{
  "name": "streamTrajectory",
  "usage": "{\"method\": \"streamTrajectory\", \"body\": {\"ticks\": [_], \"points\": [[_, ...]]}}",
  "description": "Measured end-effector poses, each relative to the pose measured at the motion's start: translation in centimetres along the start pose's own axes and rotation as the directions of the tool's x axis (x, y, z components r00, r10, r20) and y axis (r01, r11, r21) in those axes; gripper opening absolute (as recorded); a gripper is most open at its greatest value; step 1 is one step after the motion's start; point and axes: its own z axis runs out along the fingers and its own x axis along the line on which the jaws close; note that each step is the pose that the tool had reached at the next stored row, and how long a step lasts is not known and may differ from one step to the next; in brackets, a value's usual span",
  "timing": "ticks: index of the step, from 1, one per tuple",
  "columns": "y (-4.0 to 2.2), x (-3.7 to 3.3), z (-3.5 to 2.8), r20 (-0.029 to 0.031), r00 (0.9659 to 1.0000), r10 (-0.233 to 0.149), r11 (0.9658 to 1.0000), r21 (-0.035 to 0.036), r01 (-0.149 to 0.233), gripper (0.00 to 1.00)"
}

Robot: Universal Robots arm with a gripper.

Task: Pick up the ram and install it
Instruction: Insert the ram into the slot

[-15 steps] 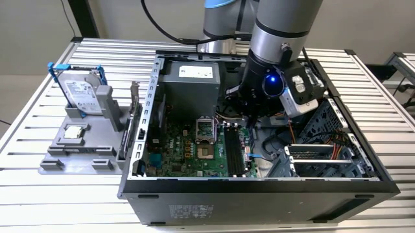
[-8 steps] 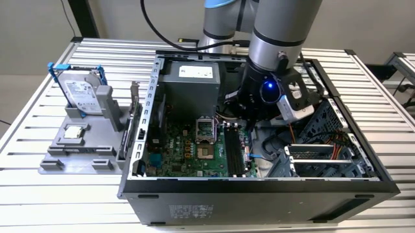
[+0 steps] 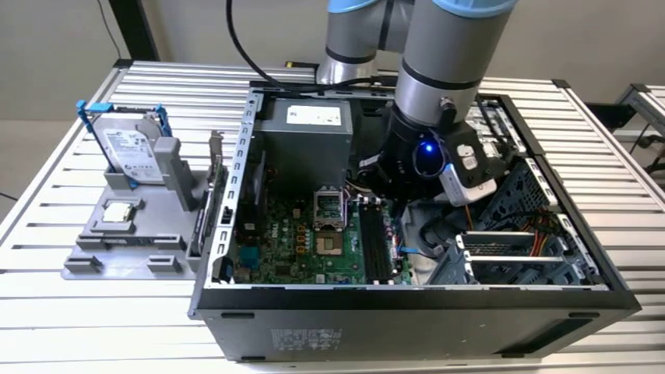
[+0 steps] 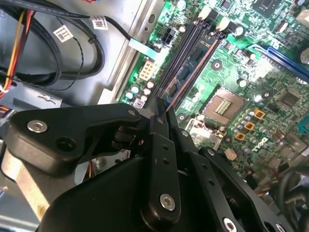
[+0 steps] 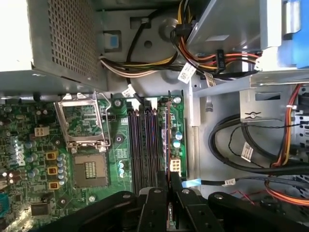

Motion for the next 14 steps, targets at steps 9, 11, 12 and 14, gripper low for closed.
{"method": "streamTrajectory", "body": {"ticks": [9,11,12,14], "points": [[0.01,0.04,1.55,0.0002,0.9999,-0.017,0.9999,0.0004,0.017,0.0],[0.01,0.05,1.88,0.0003,0.9998,-0.02,0.9998,0.0005,0.02,0.0],[0.0,0.05,2.03,0.0003,0.9998,-0.021,0.9998,0.0009,0.021,0.0],[0.0,0.06,2.28,0.0003,0.9997,-0.026,0.9997,0.0015,0.026,0.0]]}}
